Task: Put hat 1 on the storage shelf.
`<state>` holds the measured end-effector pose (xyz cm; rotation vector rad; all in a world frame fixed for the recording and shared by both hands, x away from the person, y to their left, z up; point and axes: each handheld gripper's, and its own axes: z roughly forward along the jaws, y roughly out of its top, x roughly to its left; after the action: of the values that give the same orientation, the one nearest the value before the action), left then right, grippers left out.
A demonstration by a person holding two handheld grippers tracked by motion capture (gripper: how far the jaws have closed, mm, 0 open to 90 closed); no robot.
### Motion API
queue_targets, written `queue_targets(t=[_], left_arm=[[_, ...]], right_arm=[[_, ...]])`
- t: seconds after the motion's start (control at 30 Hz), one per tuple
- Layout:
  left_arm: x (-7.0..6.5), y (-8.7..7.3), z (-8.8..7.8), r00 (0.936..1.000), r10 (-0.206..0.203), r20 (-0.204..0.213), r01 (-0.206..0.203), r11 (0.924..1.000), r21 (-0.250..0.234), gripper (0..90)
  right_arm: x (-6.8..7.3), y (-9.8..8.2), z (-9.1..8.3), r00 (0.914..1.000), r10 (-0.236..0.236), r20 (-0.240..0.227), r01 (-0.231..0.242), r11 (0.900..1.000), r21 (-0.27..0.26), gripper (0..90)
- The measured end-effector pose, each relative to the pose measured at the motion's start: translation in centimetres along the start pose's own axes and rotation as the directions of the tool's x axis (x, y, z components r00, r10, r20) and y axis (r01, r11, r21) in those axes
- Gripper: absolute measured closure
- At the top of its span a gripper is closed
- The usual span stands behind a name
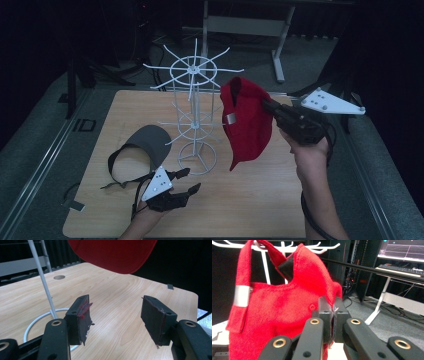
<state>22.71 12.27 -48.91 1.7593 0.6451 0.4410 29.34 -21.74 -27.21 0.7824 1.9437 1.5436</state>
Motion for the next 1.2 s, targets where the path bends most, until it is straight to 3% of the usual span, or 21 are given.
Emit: queue_targets(t=[0.03,0.2,0.47,0.57,0.67,1.2], left_arm=[[0.0,0.0,0.0,1.0,-0.002,-0.002,0.002,1.0,0.001,41.3],[0.2,-0.4,-0.1,1.0,-0.008,-0.005,0.008,0.9999,0.009,41.3],[0.2,-0.7,-0.2,0.9999,-0.015,-0.007,0.015,0.9998,0.01,41.3],[0.2,-0.7,-0.2,0.9998,-0.019,-0.009,0.019,0.9998,0.005,41.3],[0.3,-0.7,-0.3,0.9997,-0.018,-0.013,0.019,0.9998,0.004,41.3],[0.7,-1.3,-0.6,0.9993,-0.028,-0.026,0.028,0.9995,0.015,41.3]], right_arm=[[-0.1,-0.4,-0.2,0.9997,0.004,-0.024,-0.004,1.0,-0.009,87.6],[-0.3,-1.1,-0.5,0.999,0.013,-0.042,-0.014,1.0,-0.021,83.7],[0.0,-2.1,-1.3,0.9967,0.015,-0.08,-0.017,0.999,-0.029,67.3],[0.0,-2.3,-1.7,0.9957,0.021,-0.09,-0.024,0.999,-0.034,56.3],[-0.1,-2.3,-2.3,0.9963,0.026,-0.082,-0.029,0.999,-0.042,48.2],[-2.3,-4.6,-6.0,0.9971,0.057,-0.05,-0.059,0.997,-0.042,30.8]])
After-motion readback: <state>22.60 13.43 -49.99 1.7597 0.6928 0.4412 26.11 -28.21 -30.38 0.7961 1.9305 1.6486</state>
